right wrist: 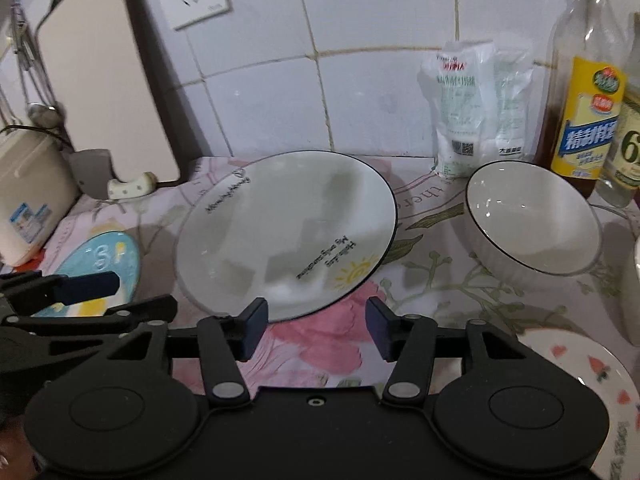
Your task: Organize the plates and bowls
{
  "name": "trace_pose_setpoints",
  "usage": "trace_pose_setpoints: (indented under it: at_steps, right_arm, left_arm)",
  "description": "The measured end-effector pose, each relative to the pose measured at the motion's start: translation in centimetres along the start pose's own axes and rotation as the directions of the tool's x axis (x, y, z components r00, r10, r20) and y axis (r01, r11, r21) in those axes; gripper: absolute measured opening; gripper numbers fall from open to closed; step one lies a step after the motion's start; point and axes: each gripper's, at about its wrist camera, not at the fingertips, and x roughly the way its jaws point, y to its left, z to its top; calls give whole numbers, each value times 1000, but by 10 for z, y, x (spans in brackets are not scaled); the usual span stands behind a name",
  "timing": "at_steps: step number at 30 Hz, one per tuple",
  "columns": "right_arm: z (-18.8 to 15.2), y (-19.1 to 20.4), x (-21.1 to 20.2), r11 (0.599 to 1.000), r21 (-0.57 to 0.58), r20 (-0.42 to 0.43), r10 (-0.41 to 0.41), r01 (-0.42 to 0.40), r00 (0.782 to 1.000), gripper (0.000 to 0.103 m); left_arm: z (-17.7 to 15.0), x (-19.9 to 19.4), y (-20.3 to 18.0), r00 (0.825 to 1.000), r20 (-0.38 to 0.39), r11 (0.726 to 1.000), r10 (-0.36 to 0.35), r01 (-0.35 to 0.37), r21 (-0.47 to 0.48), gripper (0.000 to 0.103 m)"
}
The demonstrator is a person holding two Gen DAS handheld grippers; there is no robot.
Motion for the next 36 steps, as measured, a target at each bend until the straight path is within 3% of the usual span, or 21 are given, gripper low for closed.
trace_pose_setpoints:
  at_steps: [9, 15, 20, 23, 28, 36]
  right_arm:
    - [-18, 21, -76, 997, -69, 47, 25, -22, 999, 67]
    - [-27, 42, -126, 992, -126, 82, 36, -26, 996, 71]
    - [-41, 69, -159, 977, -215, 122, 26, 1, 992, 72]
    - [-50, 84, -171, 969, -246, 133, 32, 2, 991, 72]
    - [-63, 103, -186, 958, -281, 127, 93, -54, 988, 82]
    - [-85, 127, -182, 947, -289, 110, 181, -142, 977, 84]
  left_arm:
    - [-23, -76, 21, 998, -20, 998, -62, 62, 24, 67]
    - [-38, -122, 33, 999, 13, 997, -53, 52, 54, 72]
    - [-51, -155, 39, 999, 47, 995, -9, 4, 96, 80]
    - [-61, -173, 43, 998, 55, 992, -6, -1, 126, 83]
    - [-79, -196, 50, 997, 78, 986, 2, -16, 169, 89]
    - [-106, -205, 76, 997, 76, 987, -20, 7, 158, 96]
